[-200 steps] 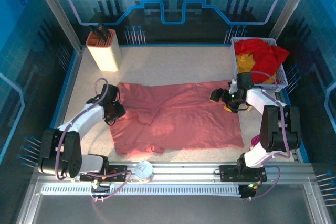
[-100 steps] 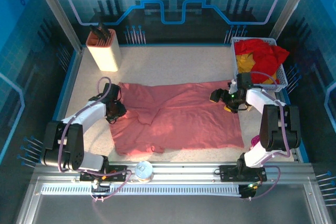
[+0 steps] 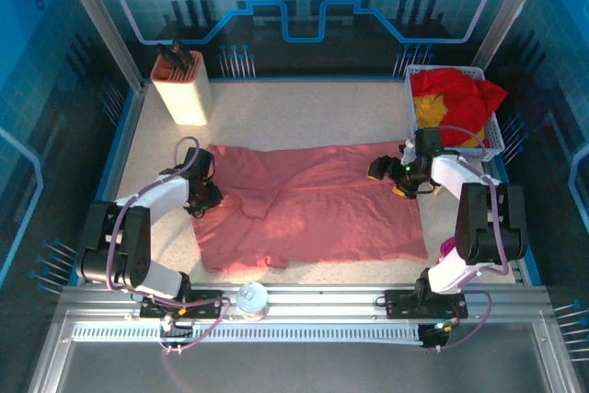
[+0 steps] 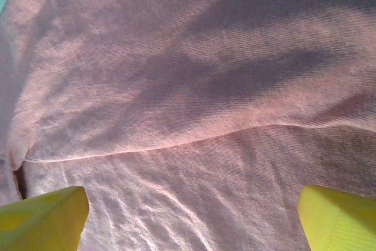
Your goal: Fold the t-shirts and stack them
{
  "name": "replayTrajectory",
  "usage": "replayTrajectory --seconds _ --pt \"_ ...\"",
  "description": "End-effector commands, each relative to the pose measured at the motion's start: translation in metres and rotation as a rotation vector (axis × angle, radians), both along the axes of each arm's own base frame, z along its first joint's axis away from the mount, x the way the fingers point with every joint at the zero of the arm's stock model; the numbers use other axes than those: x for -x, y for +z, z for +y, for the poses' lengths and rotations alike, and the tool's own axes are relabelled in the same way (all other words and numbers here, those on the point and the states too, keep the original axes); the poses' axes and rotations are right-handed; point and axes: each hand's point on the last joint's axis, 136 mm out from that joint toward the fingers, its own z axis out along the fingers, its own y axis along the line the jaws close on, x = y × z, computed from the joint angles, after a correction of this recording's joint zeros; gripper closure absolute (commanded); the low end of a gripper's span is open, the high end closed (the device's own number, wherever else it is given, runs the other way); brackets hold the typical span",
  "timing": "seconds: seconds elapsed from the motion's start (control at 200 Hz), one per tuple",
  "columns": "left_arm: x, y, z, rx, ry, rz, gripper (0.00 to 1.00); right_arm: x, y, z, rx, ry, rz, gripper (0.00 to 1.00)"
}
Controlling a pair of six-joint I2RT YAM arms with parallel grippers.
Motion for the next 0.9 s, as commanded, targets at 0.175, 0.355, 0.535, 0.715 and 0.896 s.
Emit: replayTrajectory --seconds 0.175,0.355,0.535,0.715,0.896 --pt "-0.009 0.007 0.004 -0.023 -0.004 -0.027 0.85 -0.002 0.008 0.007 -0.014 0.029 -0.011 0.08" --pt "-0.007 0.012 0.004 -0.018 -0.007 -0.021 1.00 -0.003 0.010 0.007 -0.012 0.029 -0.013 0.07" --pt "0.006 0.033 -0.003 0.027 -0.012 -0.005 1.00 -0.003 0.010 0.006 -0.004 0.027 -0.011 0.08" --pt "0.026 0.053 -0.013 0.082 -0.025 0.044 1.00 -0.003 0.007 0.006 -0.008 0.025 -0.007 0.08" --pt "0.043 0.060 -0.014 0.089 -0.030 0.083 1.00 -0.004 0.004 0.007 -0.013 0.023 -0.004 0.08"
